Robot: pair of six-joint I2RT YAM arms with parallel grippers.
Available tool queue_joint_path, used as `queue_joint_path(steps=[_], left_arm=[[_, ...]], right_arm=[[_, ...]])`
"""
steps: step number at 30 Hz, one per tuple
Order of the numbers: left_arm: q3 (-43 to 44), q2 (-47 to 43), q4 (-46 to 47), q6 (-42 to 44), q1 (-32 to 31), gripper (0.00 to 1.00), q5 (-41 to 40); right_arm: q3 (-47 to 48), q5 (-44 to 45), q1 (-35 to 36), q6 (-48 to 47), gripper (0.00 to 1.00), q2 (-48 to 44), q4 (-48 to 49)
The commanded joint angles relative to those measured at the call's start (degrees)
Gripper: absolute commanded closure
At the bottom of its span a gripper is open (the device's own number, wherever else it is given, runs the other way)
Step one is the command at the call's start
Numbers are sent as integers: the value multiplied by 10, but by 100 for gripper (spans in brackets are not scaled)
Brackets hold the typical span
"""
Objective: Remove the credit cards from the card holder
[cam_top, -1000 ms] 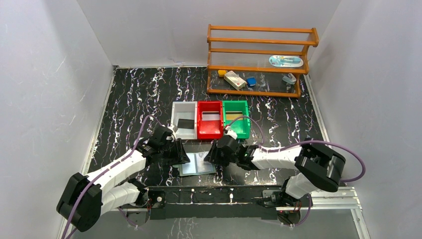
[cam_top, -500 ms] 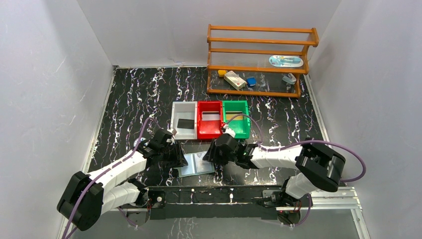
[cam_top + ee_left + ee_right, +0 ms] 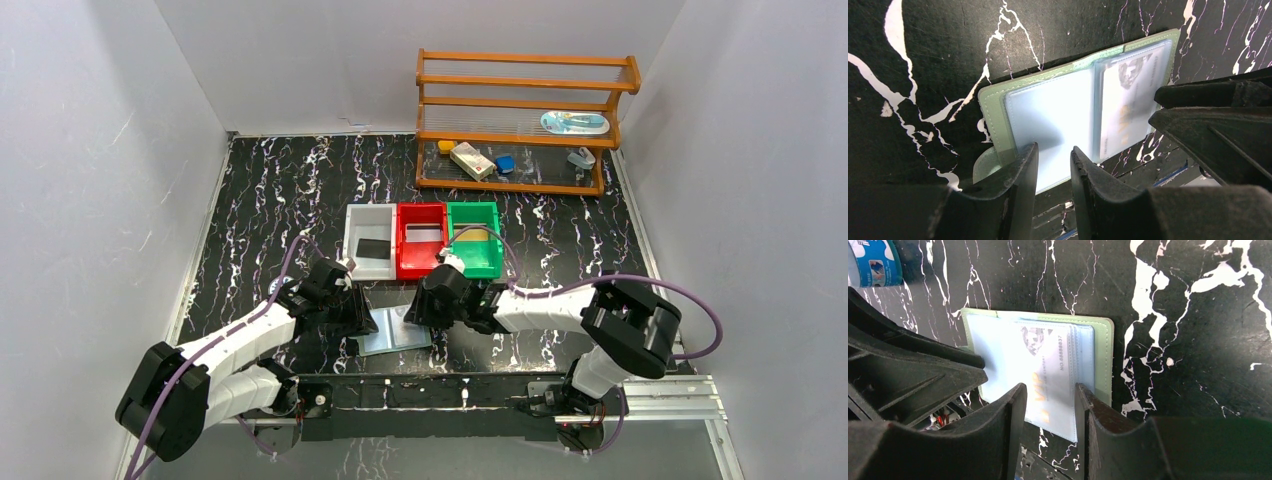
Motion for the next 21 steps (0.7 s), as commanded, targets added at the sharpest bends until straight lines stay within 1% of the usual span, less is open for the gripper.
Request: queue_joint_path(steps=[1,9,16,21], left_arm=[[-6,-4,-15,1,-2,71,-11],[-4,-3,-14,2,-2,72,-9],[-4,-2,-10,3,-2,72,-6],[-5,-1,-9,3,-2,72,-6]], right_arm=[[33,5,1,-8,52,14,-13],[28,-17,2,-13,56,5,20],[10,-36,2,-9,58,-15,65],[9,-40,2,-4,58,-21,71]])
